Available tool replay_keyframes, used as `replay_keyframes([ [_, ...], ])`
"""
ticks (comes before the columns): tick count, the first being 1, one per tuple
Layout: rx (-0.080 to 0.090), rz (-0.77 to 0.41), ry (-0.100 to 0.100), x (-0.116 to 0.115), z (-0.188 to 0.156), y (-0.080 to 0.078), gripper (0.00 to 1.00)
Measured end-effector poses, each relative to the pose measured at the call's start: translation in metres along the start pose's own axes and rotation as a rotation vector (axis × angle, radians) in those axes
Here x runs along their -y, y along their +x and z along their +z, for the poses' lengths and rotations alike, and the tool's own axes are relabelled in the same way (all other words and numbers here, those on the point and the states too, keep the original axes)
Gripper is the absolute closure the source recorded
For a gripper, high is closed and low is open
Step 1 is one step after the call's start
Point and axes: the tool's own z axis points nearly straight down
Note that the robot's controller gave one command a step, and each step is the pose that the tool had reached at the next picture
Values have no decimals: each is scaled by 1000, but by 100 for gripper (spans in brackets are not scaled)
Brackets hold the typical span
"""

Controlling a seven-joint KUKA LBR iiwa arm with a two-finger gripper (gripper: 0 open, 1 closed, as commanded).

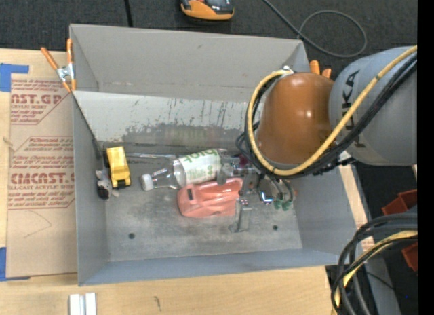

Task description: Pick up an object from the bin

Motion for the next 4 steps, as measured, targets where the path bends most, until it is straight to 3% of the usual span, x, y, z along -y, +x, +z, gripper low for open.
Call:
replay_keyframes([
  [1,2,74,2,-27,26,-37,0],
  [2,32,133,-1,53,66,16,100],
  [3,32,133,-1,53,66,16,100],
  [4,-6,116,-1,64,37,10,100],
])
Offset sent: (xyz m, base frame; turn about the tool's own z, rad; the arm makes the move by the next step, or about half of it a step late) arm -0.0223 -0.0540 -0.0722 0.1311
